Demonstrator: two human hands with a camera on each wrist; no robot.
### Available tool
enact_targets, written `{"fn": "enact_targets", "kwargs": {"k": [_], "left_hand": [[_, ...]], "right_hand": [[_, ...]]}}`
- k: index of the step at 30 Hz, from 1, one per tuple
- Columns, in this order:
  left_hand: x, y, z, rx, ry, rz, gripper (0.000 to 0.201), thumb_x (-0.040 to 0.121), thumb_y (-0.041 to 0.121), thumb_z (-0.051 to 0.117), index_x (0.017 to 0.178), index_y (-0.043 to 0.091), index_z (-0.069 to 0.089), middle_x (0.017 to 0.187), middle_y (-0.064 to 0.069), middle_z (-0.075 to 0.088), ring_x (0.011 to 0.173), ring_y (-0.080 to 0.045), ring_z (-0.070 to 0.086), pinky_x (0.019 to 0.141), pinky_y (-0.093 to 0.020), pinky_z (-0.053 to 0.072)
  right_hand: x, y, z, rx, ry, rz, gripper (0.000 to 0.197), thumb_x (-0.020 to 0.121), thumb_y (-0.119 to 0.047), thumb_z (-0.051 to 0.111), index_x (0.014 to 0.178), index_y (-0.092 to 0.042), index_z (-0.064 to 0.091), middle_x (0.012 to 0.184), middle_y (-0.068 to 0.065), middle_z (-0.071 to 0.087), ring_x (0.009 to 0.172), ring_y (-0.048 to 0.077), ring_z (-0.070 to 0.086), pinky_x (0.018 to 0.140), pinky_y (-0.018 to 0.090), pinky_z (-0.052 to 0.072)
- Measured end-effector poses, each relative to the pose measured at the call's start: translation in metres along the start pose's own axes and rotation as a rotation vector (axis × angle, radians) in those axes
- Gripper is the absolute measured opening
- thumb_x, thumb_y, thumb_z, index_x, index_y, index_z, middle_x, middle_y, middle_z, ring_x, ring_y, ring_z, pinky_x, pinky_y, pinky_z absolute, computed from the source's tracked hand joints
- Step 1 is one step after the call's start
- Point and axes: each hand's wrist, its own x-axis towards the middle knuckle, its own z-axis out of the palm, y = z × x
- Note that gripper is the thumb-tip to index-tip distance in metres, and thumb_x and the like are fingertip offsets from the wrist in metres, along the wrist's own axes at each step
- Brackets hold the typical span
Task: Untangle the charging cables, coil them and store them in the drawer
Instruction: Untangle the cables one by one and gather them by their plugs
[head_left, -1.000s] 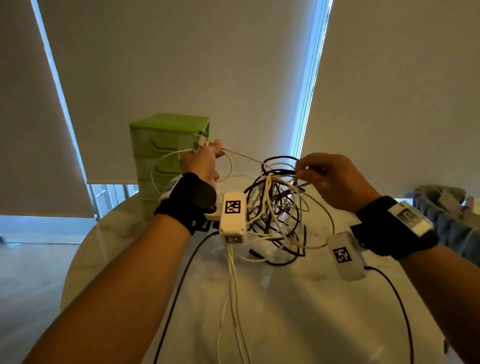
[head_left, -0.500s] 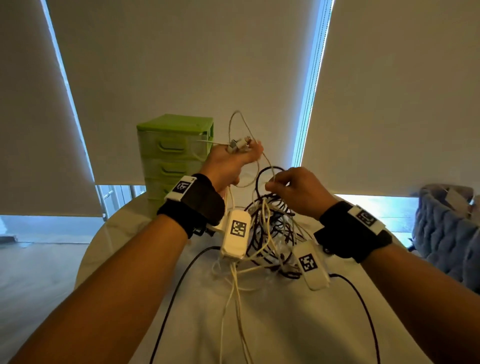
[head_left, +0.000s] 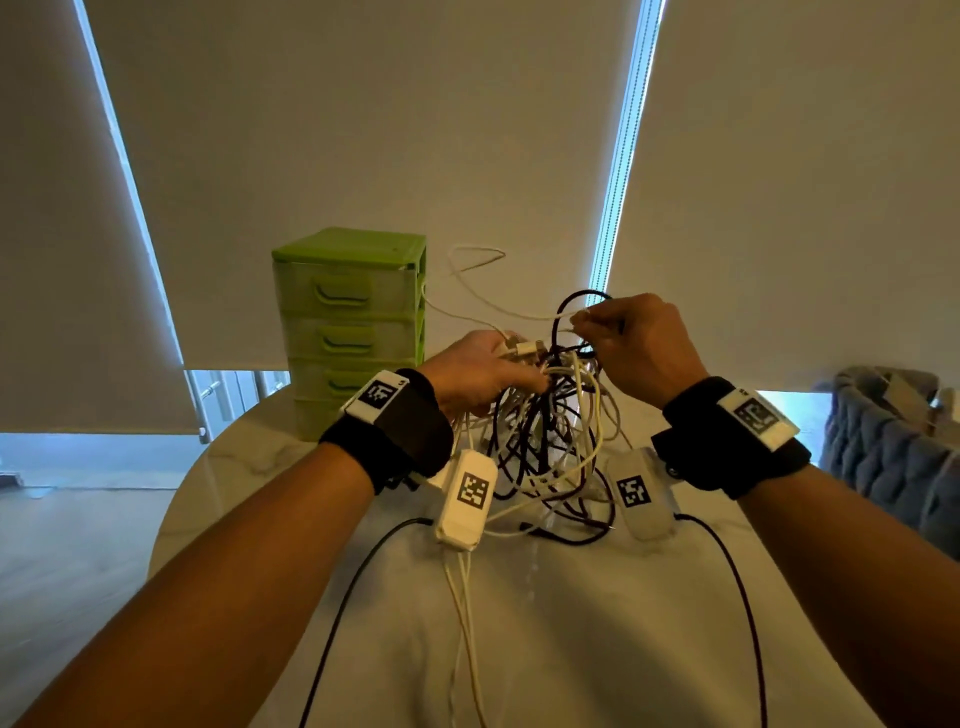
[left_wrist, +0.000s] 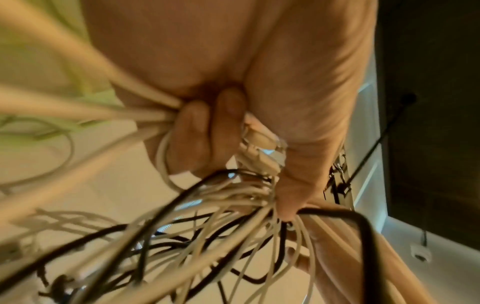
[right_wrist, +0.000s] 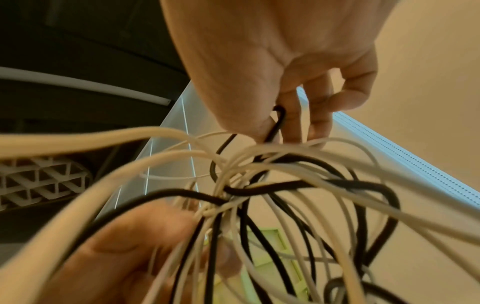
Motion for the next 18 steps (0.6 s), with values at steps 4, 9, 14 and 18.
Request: {"fn": "enact_targets", "kwargs": {"k": [4,9,14,18], "left_hand": [[0.0,0.006,0.001,0.029,0.037,0.068,0.028,0.081,-0.001,0.068,0.102,0.015,0.061,0.076,0.003,0.057,0.057,-0.004,0.051,0.042,-0.013,0.038],[0.008,0.002,0.001,-0.022,0.241,0.104,0.009,0.083,0.005,0.069,0.085,0.013,0.065,0.069,0.0,0.059,0.053,-0.007,0.053,0.045,-0.018,0.042],[0.02,-0.006,0.007,0.213,0.414,0.212,0.023,0.079,0.027,0.078,0.067,0.013,0.064,0.073,-0.005,0.067,0.072,-0.022,0.065,0.065,-0.031,0.05],[0.019,-0.016,-0.012,0.302,0.535,0.133,0.024,0.085,0.026,0.072,0.069,0.009,0.063,0.077,-0.013,0.065,0.082,-0.033,0.064,0.066,-0.032,0.044]], "right_hand": [[0.006,0.002,-0.007,0.056,0.083,0.061,0.019,0.093,-0.02,0.061,0.103,-0.011,0.075,0.106,0.004,0.073,0.091,0.01,0.059,0.084,0.024,0.041],[0.004,0.007,-0.007,-0.177,0.087,0.019,0.02,0.093,-0.025,0.059,0.099,-0.014,0.075,0.103,0.004,0.07,0.092,0.021,0.063,0.076,0.028,0.042],[-0.001,0.016,-0.009,-0.285,-0.111,-0.038,0.016,0.09,-0.027,0.064,0.092,-0.015,0.074,0.105,0.004,0.059,0.099,0.02,0.054,0.077,0.03,0.037],[0.008,0.04,-0.033,-0.258,0.037,0.07,0.019,0.089,-0.027,0.065,0.088,-0.011,0.074,0.101,0.012,0.06,0.093,0.025,0.056,0.076,0.028,0.036]]}}
